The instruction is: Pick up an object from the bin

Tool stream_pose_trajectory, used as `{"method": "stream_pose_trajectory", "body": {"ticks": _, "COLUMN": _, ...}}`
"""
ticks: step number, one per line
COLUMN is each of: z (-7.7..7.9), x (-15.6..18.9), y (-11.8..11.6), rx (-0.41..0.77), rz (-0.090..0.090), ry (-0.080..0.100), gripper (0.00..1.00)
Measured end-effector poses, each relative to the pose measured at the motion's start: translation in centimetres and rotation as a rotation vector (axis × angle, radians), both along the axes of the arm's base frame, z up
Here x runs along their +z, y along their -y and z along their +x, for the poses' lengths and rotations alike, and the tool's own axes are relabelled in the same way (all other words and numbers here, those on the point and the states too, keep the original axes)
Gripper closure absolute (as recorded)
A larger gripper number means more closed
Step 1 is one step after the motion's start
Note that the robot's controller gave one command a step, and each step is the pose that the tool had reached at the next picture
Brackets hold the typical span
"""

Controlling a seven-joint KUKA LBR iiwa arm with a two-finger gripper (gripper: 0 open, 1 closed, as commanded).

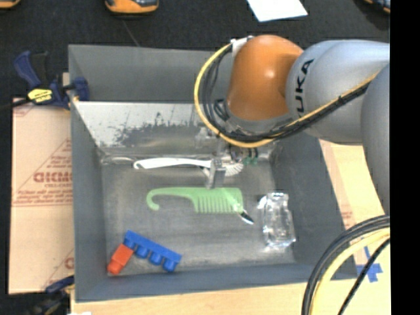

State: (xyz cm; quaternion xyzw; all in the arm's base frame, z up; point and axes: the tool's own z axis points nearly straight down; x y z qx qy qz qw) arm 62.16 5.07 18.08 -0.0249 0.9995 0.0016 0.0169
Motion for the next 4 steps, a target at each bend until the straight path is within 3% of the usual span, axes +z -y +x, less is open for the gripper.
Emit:
{"method": "stream_pose_trajectory", "body": {"ticks": 1, "z": -0.2, "x": -5.5, "y": -1.1, "rx": 0.126, "rz": -0.004, "ry": 0.012, "gripper": 0.0}}
{"method": "stream_pose_trajectory", "body": {"ticks": 2, "z": 3.0, "x": -11.3, "y": 0.9, "rx": 0.028, "rz": -0.001, "ry": -0.003, "gripper": 0.0}}
{"method": "stream_pose_trajectory", "body": {"ticks": 3, "z": 3.0, "x": -7.4, "y": -2.3, "rx": 0.063, "rz": 0.001, "ry": 0.022, "gripper": 1.0}}
{"method": "stream_pose_trajectory", "body": {"ticks": 4, "z": 3.0, "x": -7.4, "y": -2.3, "rx": 0.062, "rz": 0.002, "ry": 0.022, "gripper": 0.0}}
